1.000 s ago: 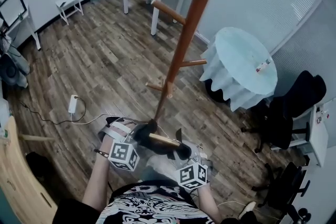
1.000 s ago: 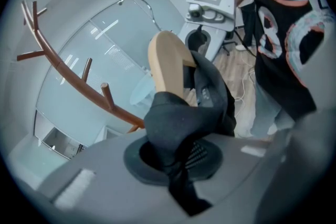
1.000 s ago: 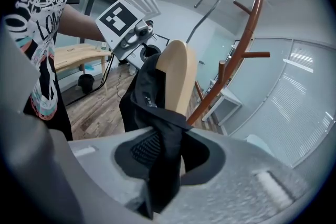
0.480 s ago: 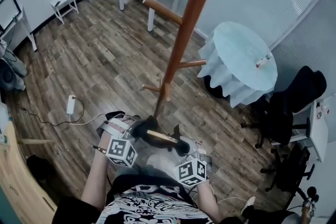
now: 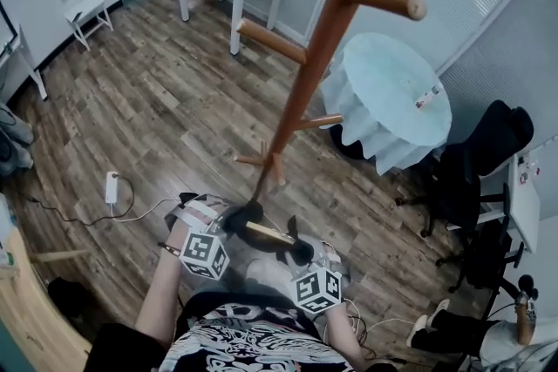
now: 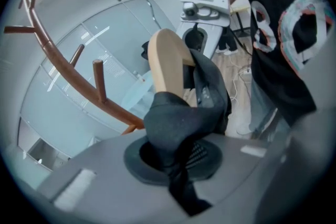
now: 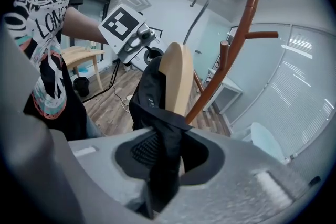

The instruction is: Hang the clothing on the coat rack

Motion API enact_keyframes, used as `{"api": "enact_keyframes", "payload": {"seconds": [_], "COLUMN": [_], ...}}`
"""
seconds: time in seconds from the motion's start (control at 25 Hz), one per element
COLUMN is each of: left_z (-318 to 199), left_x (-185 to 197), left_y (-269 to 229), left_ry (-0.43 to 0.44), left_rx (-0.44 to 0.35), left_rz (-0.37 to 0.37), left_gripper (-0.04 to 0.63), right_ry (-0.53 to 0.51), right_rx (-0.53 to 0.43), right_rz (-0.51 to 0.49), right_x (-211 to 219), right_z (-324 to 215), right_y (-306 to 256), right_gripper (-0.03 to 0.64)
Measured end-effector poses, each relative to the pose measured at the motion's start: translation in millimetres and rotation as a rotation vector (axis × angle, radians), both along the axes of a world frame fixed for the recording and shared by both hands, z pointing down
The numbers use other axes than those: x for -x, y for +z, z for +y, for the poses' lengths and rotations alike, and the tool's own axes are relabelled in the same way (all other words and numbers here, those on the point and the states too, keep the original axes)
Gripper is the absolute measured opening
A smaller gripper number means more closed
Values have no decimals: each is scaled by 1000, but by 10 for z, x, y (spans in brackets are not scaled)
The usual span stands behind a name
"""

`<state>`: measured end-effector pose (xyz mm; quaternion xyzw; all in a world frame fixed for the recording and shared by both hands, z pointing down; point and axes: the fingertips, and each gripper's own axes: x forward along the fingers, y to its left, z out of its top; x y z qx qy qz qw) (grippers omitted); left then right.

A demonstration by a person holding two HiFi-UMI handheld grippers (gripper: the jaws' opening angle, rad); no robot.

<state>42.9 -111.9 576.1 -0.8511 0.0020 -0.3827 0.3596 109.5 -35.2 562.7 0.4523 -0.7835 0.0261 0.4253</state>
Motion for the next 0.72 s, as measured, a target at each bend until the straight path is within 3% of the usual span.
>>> {"api": "enact_keyframes", "payload": {"seconds": [0.72], "left_z": [-568], "left_x": [22], "left_y": [442], "left_ry": [210], "left_rx": [42], "left_rz": [-56], "left_gripper": [11], "right_ry": [79], "right_rx": [139], "right_rz": [-44], "right_x": [224], "right_z": [-450], "right_y": [436], "right_gripper": [74]}}
